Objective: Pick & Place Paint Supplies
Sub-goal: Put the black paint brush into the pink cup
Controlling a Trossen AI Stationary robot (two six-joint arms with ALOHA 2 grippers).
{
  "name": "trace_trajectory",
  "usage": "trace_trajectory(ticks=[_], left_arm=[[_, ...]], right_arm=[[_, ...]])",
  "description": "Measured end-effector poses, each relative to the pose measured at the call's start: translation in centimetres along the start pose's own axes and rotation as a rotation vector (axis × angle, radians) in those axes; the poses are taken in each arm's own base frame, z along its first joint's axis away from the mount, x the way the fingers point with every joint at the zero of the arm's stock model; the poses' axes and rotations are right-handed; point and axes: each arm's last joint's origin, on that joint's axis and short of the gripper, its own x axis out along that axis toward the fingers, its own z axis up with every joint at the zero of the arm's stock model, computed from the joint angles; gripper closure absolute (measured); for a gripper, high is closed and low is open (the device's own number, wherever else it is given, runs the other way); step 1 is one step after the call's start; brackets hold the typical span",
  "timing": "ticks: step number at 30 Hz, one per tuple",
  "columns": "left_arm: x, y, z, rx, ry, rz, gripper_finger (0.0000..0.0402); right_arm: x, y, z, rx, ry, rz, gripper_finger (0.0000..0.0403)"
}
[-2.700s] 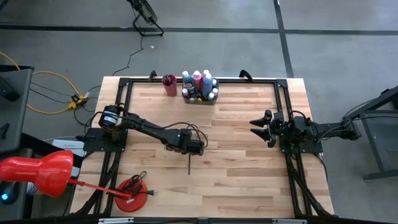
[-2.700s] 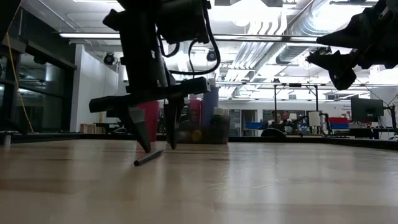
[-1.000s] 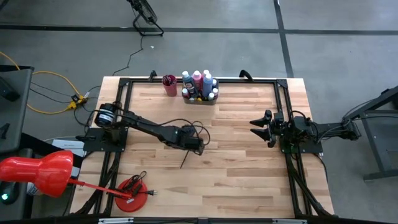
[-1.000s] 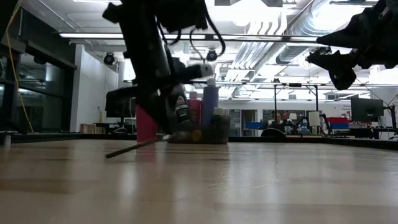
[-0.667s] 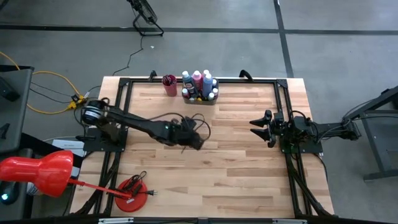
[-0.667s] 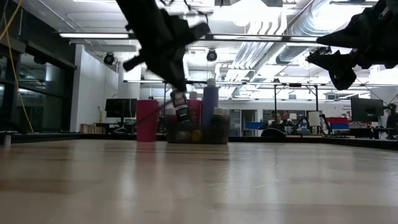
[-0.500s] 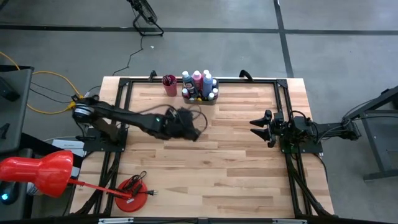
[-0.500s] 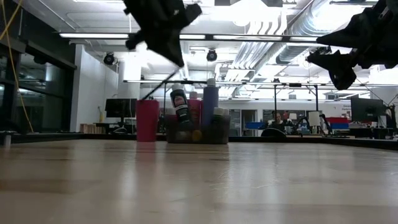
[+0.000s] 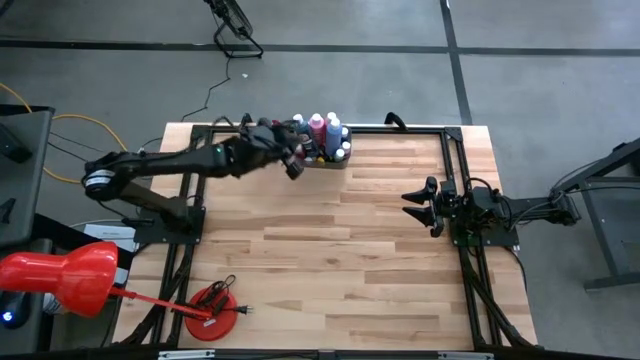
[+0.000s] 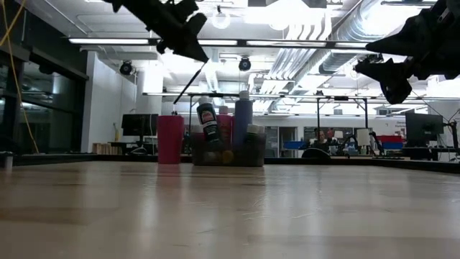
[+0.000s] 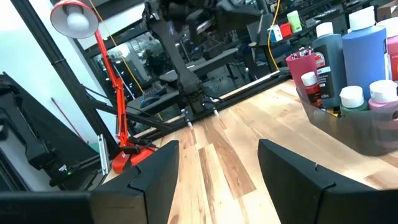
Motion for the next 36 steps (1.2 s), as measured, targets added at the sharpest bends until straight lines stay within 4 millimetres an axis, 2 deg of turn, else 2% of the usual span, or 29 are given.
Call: trace_trajectory(ticks=[12,20,29,36], left_arm=[[-0.9,7.5,0.4,0.086,-0.187,-0.019,0.0401],[-0.1,11.5,-2.7,0.049,-0.317,-0.061,0.0401],[0.0,13.8,-7.3,-0.007,-0.383,-0.043,0.0401],[0.3,13.8,-9.4,-0.025,-0.356,-0.037,0.0395]], right_arm=[[0.0,0.0,0.0,0.000,-0.001,0.000,0.0190],[0.0,0.0,0.0,0.000,0.000,0.000,0.0190],[0.0,0.0,0.0,0.000,-0.001,0.000,0.0190],[0.0,0.0,0.0,0.000,0.000,0.000,0.0190]])
